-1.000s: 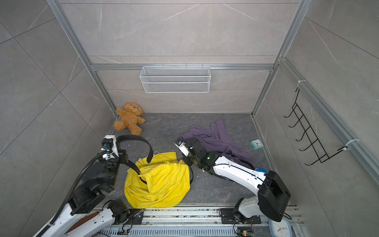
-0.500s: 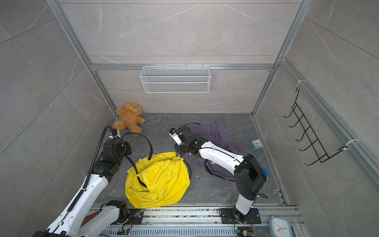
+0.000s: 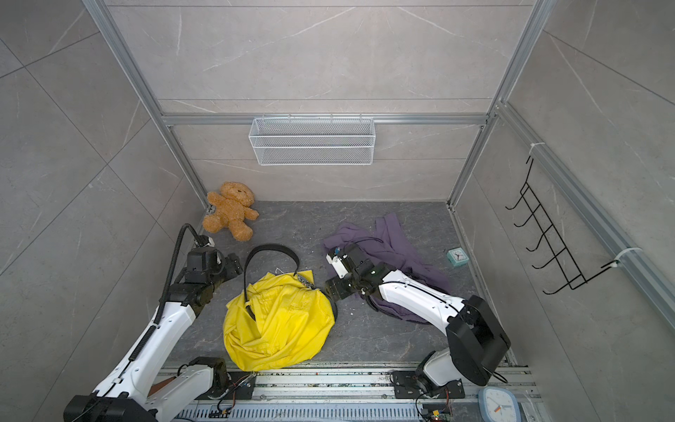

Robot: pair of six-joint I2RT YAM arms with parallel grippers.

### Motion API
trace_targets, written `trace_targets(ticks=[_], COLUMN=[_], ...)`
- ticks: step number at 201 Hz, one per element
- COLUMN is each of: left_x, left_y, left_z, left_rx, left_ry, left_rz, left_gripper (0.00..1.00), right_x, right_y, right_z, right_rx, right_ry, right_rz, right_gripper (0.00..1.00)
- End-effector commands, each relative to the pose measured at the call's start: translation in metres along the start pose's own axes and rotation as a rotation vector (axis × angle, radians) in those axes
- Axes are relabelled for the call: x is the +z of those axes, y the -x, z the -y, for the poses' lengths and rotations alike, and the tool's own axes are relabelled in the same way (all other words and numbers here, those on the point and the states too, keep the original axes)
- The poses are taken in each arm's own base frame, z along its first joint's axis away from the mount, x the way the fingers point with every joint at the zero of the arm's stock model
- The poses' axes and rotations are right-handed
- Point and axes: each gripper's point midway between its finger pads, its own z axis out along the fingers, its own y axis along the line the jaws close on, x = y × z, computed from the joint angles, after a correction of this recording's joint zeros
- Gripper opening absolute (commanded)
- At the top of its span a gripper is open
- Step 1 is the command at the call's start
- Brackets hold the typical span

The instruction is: Remove the belt from the trousers

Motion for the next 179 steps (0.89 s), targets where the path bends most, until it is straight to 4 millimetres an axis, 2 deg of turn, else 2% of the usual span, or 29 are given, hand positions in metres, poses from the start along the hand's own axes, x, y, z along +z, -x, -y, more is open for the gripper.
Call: trace_targets(ticks=[1, 32, 47, 53, 63, 72, 76, 82, 90, 109, 119, 143, 163, 179], left_x=[-0.012, -0.013, -0.009, -0.008, -0.008, -0.009, -0.011, -0.013, -0.016, -0.032, -0.045, -0.067, -0.086, -0.102], left_y=[0.017, 0.020, 0.017, 0.016, 0.015, 0.017, 0.018, 0.019, 0.021, 0.021, 0.019, 0.024, 0.023, 0.019], left_z=[0.015, 0.031, 0.045, 0.050, 0.061, 0.068, 0.073, 0.079, 0.088, 0.121, 0.141, 0.176, 0.200, 0.211], left_rx=[-0.021, -0.001, 0.029, 0.043, 0.075, 0.100, 0.116, 0.136, 0.168, 0.301, 0.413, 0.570, 0.705, 0.811], left_ry=[-0.072, -0.141, -0.207, -0.231, -0.280, -0.313, -0.340, -0.368, -0.409, -0.541, -0.599, -0.664, -0.719, -0.738], left_rz=[0.022, 0.000, -0.035, -0.047, -0.058, -0.059, -0.058, -0.061, -0.064, -0.055, -0.027, 0.048, 0.108, 0.160], left_gripper=[0.82, 0.83, 0.84, 0.84, 0.84, 0.84, 0.84, 0.85, 0.85, 0.85, 0.86, 0.87, 0.88, 0.88], right_x=[0.015, 0.053, 0.072, 0.079, 0.087, 0.087, 0.085, 0.077, 0.063, 0.024, 0.006, -0.033, -0.056, -0.071], right_y=[0.010, -0.006, -0.015, -0.019, -0.023, -0.020, -0.017, -0.009, 0.006, 0.037, 0.048, 0.071, 0.086, 0.094], right_z=[-0.024, -0.031, -0.035, -0.033, -0.030, -0.022, -0.020, -0.017, -0.015, -0.025, -0.032, -0.048, -0.061, -0.071], right_rx=[0.022, -0.084, -0.123, -0.138, -0.162, -0.184, -0.201, -0.226, -0.268, -0.439, -0.551, -0.724, -0.801, -0.842], right_ry=[0.115, 0.068, 0.060, 0.048, 0.024, -0.020, -0.035, -0.063, -0.095, -0.135, -0.148, -0.149, -0.133, -0.111], right_rz=[0.031, -0.070, -0.122, -0.146, -0.170, -0.153, -0.132, -0.078, 0.009, 0.168, 0.223, 0.290, 0.288, 0.280], right_gripper=[0.88, 0.91, 0.89, 0.83, 0.65, 0.39, 0.27, 0.14, 0.08, 0.06, 0.06, 0.05, 0.04, 0.04])
